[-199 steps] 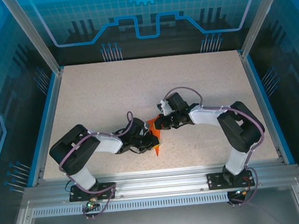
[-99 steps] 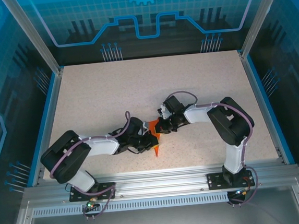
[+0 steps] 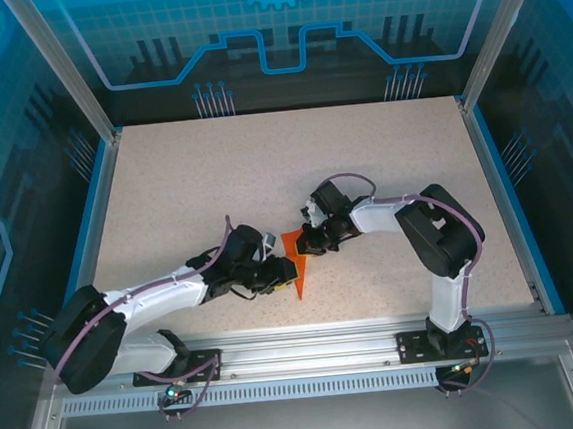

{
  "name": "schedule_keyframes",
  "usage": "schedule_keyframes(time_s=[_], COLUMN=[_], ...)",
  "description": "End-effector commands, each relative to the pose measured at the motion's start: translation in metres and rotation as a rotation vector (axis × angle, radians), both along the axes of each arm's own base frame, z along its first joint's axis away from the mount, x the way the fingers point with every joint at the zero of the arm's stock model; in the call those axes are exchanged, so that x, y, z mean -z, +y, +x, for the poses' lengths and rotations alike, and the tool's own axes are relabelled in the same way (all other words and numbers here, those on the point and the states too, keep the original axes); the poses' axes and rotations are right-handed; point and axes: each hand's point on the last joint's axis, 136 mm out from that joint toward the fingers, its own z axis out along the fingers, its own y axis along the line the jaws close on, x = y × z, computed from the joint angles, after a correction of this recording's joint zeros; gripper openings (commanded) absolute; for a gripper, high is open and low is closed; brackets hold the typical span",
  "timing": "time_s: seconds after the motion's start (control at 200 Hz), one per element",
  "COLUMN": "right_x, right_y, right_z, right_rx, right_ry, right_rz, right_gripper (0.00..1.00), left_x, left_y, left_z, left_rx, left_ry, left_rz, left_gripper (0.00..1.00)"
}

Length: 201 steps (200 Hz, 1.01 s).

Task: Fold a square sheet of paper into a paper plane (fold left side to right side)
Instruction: Fold the wing for the fifth time at the center of the table.

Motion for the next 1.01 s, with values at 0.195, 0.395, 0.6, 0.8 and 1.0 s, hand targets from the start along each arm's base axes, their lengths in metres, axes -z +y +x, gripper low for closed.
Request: schedule_keyframes(time_s=[0.195, 0.395, 0.6, 0.8, 1.0], right_x=[0.032, 0.031, 0.031, 0.03, 0.03], right_y=[-0.012, -0.012, -0.013, -0.012, -0.013], right_z=[-0.016, -0.016, -0.017, -0.017, -0.018], right_rx=[-0.013, -0.016, -0.019, -0.022, -0.022], right_ry=[0.056, 0.054, 0.053, 0.051, 0.05], right_rz=[-0.126, -0.131, -0.135, -0.133, -0.135], right_gripper=[0.0, 0.0, 0.0, 0.0, 0.0], left_x=[0.025, 0.031, 0.039, 0.042, 0.046], left_y=[0.002, -0.008, -0.01, -0.015, -0.016], left_z=[-0.017, -0.014, -0.012, -0.01, -0.01], left_rx=[0.095, 0.117, 0.12, 0.128, 0.13], left_ry=[0.019, 0.013, 0.029, 0.031, 0.039], left_rz=[0.19, 0.226, 0.25, 0.251, 0.255], left_gripper=[0.38, 0.37, 0.34, 0.31, 0.28])
